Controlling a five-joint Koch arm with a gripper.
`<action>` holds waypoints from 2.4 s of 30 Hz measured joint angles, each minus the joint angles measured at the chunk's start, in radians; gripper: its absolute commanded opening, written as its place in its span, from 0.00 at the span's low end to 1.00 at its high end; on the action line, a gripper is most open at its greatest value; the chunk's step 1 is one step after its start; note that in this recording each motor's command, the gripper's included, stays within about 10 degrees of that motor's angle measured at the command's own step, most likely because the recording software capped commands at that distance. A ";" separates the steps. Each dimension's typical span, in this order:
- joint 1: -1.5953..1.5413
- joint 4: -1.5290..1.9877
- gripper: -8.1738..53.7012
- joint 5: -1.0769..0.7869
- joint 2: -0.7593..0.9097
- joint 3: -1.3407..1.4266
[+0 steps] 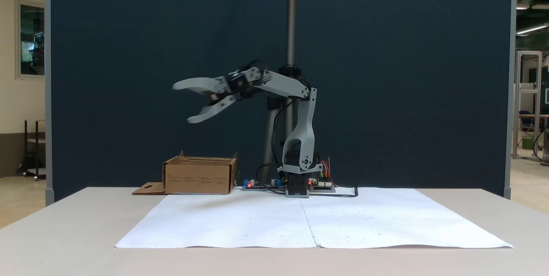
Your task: Grasp a green dice and put it in the bin.
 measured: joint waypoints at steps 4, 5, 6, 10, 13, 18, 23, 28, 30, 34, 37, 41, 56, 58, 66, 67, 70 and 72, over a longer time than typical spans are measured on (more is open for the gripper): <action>-0.176 0.000 0.84 0.000 0.034 0.063; -0.218 0.000 0.84 0.000 0.052 0.089; -0.256 0.000 0.84 0.002 0.067 0.117; -0.430 0.000 0.84 0.002 0.146 0.278; -0.560 -0.003 0.84 0.000 0.202 0.407; -0.718 -0.118 0.84 -0.003 0.319 0.664; -0.825 -0.272 0.84 -0.006 0.430 0.871; -0.833 -0.423 0.84 -0.006 0.522 1.034; -0.833 -0.488 0.84 -0.005 0.529 1.124; -0.833 -0.612 0.84 -0.006 0.534 1.330; -0.833 -0.703 0.84 -0.006 0.535 1.417; -0.825 -0.845 0.84 -0.006 0.540 1.559; -0.825 -1.178 0.87 -0.018 0.540 1.588; -0.825 -1.212 0.87 -0.018 0.540 1.588; -0.825 -1.384 0.88 -0.018 0.540 1.588; -0.825 -1.394 0.89 -0.018 0.540 1.588; -0.825 -1.440 0.89 -0.018 0.540 1.588; -0.825 -1.473 0.88 -0.018 0.540 1.588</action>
